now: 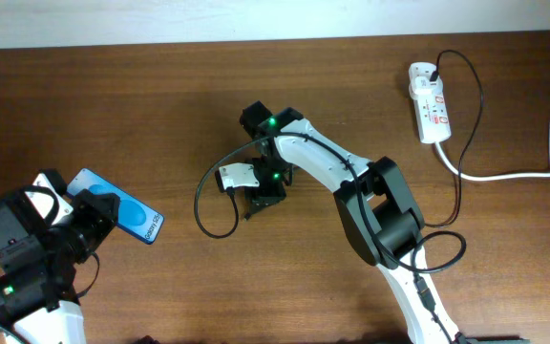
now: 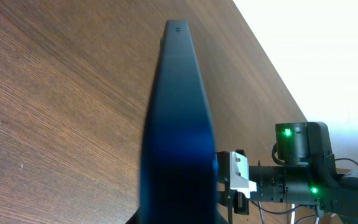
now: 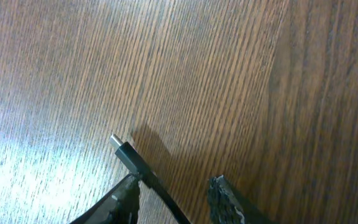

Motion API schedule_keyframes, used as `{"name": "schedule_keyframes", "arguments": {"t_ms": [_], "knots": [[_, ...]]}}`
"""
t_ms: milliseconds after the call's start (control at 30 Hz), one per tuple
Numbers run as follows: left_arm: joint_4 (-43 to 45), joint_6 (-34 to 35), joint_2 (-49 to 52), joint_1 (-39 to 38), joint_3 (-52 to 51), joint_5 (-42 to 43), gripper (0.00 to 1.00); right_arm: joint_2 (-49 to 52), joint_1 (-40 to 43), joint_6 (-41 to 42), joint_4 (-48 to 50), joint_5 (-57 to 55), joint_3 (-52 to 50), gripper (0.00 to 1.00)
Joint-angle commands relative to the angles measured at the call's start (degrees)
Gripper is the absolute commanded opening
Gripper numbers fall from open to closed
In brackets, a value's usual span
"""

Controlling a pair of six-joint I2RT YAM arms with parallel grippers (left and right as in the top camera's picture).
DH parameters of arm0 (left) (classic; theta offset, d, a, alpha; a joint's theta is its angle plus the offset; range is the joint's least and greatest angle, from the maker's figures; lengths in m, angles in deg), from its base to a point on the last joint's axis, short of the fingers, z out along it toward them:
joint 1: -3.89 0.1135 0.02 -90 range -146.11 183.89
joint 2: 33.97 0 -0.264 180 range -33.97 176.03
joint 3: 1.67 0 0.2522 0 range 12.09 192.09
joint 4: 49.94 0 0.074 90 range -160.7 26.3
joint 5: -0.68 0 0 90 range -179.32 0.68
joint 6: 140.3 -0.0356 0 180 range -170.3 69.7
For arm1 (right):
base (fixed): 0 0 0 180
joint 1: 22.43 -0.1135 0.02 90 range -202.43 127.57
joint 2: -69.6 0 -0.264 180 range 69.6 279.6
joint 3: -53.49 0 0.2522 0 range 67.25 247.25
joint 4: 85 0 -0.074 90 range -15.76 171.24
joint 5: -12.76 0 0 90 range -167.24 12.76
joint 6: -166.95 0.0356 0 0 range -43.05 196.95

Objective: Plug charger to phone and switch on socket

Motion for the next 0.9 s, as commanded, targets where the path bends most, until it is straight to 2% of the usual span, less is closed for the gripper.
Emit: {"name": "schedule_keyframes", "arguments": {"t_ms": [0, 133, 367, 533, 633, 700, 800, 833, 867], "knots": [[0.5, 0.5, -0.9, 0.3, 1.8, 0.2, 0.07, 6.9, 0.9, 1.9, 1.6, -17.3, -3.6, 0.4], [0.5, 0.5, -0.9, 0.3, 1.8, 0.2, 0.08, 6.9, 1.2, 1.2, 4.4, -26.5, -4.9, 0.4], [0.5, 0.5, -0.9, 0.3, 1.8, 0.2, 0.08, 6.6, 3.1, -0.1, 3.5, -26.5, -4.9, 0.43], [0.5, 0.5, -0.9, 0.3, 1.8, 0.2, 0.08, 6.6, 2.4, -0.1, 3.5, -25.4, -4.9, 0.36], [0.5, 0.5, -0.9, 0.3, 1.8, 0.2, 0.09, 6.6, 1.9, -1.0, 3.5, -25.6, -7.5, 0.29], [0.6, 0.5, -0.9, 0.3, 1.8, 0.1, 0.09, 6.6, 2.0, -1.4, 5.6, -25.6, -11.1, 0.29], [0.6, 0.5, -0.9, 0.3, 1.8, 0.0, 0.09, 6.6, 1.6, -1.4, 10.7, -25.7, -16.3, 0.38], [0.6, 0.5, -0.9, 0.3, 1.8, 0.0, 0.09, 6.6, 1.3, -1.4, 11.8, -25.9, -17.4, 0.35], [0.6, 0.5, -0.9, 0.3, 1.8, 0.0, 0.09, 6.6, 0.9, -1.4, 12.5, -26.3, -18.1, 0.27]]}}
